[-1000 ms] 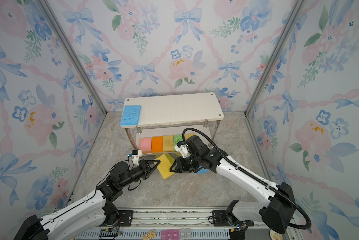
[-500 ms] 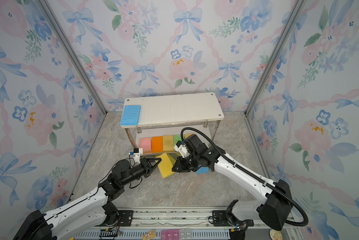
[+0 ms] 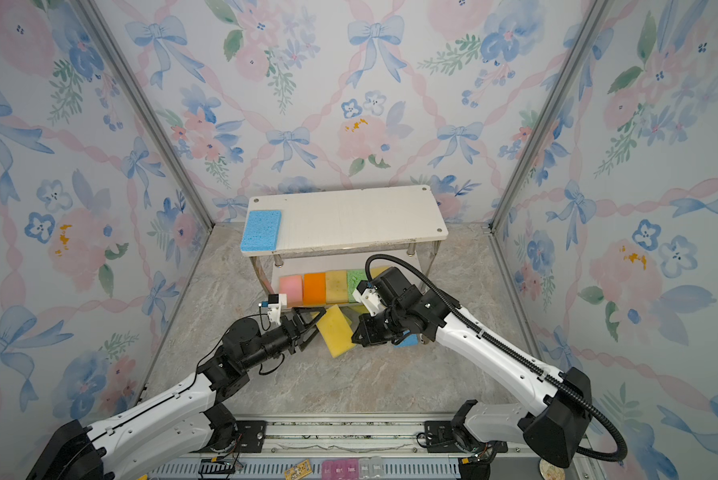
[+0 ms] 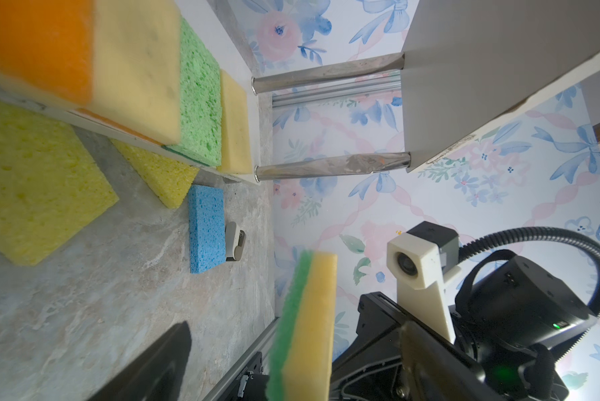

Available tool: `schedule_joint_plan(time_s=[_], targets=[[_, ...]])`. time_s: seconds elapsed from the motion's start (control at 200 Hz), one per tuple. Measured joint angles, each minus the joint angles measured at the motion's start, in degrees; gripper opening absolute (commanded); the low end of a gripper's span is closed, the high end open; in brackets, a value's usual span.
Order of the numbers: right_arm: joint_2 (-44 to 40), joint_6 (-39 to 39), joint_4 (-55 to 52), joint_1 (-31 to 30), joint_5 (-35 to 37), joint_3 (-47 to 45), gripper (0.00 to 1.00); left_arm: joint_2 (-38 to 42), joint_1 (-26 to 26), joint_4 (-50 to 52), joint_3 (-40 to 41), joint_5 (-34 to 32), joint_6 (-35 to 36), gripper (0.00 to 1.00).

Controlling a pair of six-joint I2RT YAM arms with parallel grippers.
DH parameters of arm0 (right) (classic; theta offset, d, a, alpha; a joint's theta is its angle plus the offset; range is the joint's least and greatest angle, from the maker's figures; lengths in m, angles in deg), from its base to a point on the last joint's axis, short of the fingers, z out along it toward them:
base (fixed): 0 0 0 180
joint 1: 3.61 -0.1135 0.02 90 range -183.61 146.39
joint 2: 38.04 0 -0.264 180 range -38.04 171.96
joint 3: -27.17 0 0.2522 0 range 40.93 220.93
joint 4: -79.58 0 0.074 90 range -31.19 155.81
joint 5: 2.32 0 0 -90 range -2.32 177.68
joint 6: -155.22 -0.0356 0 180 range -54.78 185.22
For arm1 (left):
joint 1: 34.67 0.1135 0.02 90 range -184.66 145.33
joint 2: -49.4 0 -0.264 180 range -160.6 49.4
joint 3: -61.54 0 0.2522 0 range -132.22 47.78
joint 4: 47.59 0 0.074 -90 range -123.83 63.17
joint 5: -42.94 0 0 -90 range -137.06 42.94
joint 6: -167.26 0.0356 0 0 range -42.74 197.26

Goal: Arrange cleaning sponges on a shelf
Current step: Pick up the cleaning sponge from the bottom-center of the table, then place the cleaning sponge at the shelf.

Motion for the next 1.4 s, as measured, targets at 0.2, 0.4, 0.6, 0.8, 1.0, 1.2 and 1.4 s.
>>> schedule_joint_plan(time_s=[0.2,0.4,0.6,0.8,1.0,1.2,1.4], targets=[[-5.6,1.5,-8.4,0.4,1.3,10.6,0.00,6.2,2.9,11.5,-3.8,-1.1,5.4,0.98],[-4.2,-1.6,-11.2,0.7,2.4,28.0,0.00,10.5,3.8,21.9,-6.1,-5.1,9.6,0.98],[8.0,-9.1,-11.2,2.4,3.4,46.7,0.00,10.2,3.9,27.0,-6.0,-6.3,11.1,0.98],[24.1,-12.1,-13.9,3.7,5.8,61.5,0.00,10.6,3.9,30.3,-6.1,-6.7,13.0,0.98],[35.8,-13.2,-16.0,4.1,6.4,72.8,0.00,11.8,3.9,32.1,-6.1,-6.1,13.8,0.98],[39.0,-15.4,-15.4,4.1,5.4,73.9,0.00,13.9,3.9,35.1,-6.1,-5.6,14.3,0.98],[39.5,-16.9,-13.6,4.1,5.3,73.9,0.01,16.9,4.4,37.5,-6.1,-5.4,14.6,0.98]])
